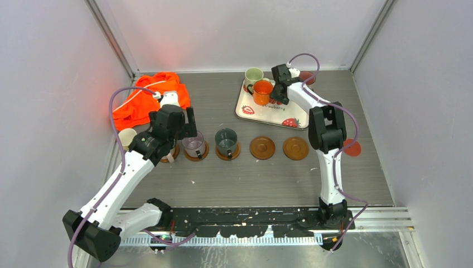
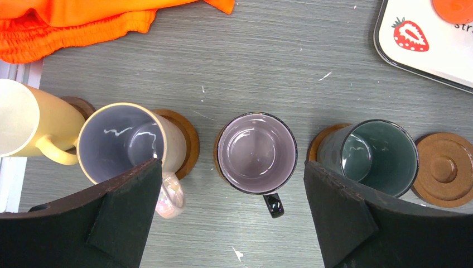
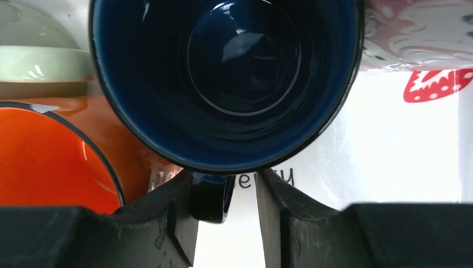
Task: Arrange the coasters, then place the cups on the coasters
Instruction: Pick up the cup from the tray.
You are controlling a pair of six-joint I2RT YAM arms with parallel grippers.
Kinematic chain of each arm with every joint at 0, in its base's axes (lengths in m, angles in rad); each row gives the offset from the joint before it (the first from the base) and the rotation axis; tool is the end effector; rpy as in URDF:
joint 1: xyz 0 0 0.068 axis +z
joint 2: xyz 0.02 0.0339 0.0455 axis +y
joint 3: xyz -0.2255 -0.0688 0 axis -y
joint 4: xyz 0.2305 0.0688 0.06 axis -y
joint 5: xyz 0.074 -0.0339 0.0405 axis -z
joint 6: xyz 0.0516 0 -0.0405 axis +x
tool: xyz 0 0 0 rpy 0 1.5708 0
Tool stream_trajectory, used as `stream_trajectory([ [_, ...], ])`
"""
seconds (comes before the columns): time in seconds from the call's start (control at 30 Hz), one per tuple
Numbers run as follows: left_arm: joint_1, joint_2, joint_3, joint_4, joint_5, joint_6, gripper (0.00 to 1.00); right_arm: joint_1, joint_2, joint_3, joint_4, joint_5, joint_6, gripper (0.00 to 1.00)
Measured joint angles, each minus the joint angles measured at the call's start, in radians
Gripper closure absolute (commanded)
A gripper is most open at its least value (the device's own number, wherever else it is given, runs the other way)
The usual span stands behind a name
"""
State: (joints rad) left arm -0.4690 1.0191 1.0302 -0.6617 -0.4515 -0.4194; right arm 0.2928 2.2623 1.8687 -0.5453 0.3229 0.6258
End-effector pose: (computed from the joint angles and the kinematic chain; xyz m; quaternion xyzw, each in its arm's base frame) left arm 0.2131 -0.0827 0.2952 -0.0777 0.8755 -0.0049 0.4770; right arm 0.4569 0.1206 0.1550 0.2047 0.9169 -0.0010 0.3426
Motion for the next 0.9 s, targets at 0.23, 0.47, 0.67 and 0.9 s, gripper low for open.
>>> stream_trajectory([
  [0.23,0.000,0.000,0.000,0.000,0.000,0.000,0.00,0.000,0.033,0.011,0.000,0.001,-0.034,0.69],
  [0.47,0.000,0.000,0.000,0.000,0.000,0.000,0.00,0.002,0.035,0.022,-0.005,0.022,-0.086,0.85],
  [0.67,0.000,0.000,0.000,0.000,0.000,0.000,0.00,0.002,0.035,0.017,-0.008,0.037,-0.128,0.88],
  [0.9,0.000,0.004,0.000,0.000,0.000,0.000,0.00,0.008,0.001,-0.050,0.021,0.054,-0.146,0.95],
])
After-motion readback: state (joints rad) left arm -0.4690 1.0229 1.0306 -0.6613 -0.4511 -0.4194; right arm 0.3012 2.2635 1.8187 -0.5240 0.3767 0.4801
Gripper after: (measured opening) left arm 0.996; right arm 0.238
